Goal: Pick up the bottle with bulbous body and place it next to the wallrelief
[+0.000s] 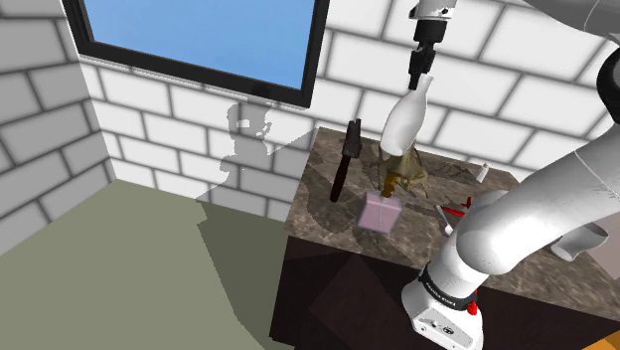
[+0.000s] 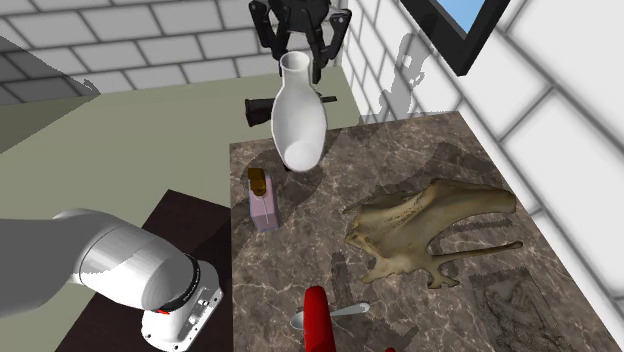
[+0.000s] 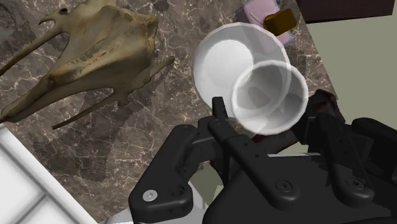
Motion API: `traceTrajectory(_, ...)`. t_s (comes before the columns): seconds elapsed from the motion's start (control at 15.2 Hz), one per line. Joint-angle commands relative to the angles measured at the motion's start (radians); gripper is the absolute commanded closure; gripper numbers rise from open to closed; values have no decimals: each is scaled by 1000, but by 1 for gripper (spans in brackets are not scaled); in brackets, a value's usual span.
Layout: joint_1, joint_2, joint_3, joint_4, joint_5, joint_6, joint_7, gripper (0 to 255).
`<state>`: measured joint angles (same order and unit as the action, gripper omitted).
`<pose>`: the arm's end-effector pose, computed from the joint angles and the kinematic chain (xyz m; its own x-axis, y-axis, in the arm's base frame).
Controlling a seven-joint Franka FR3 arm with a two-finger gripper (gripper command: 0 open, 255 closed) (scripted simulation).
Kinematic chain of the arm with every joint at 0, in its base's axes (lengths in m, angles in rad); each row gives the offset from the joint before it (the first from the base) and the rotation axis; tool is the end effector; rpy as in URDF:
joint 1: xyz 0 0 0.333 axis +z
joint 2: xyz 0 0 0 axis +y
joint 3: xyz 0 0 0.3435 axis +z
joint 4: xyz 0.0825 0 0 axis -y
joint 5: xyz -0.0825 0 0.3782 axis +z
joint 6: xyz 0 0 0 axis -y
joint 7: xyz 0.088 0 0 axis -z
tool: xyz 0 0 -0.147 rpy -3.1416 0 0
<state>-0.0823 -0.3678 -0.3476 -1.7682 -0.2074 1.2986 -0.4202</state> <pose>0.3292 -0.2241 0.6624 0.9891 -0.0257 -0.1449 -0.0222 -0.9994 0.0253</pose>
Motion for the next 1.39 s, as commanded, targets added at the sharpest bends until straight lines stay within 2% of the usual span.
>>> traceTrajectory(0.0, 1, 10, 0, 36, 2, -26, -5, 255)
traceTrajectory(0.79, 5, 106, -9, 294, 18, -188, -47, 255)
traceTrajectory(1.32, -59, 97, -147, 302, -46, -168, -266, 255)
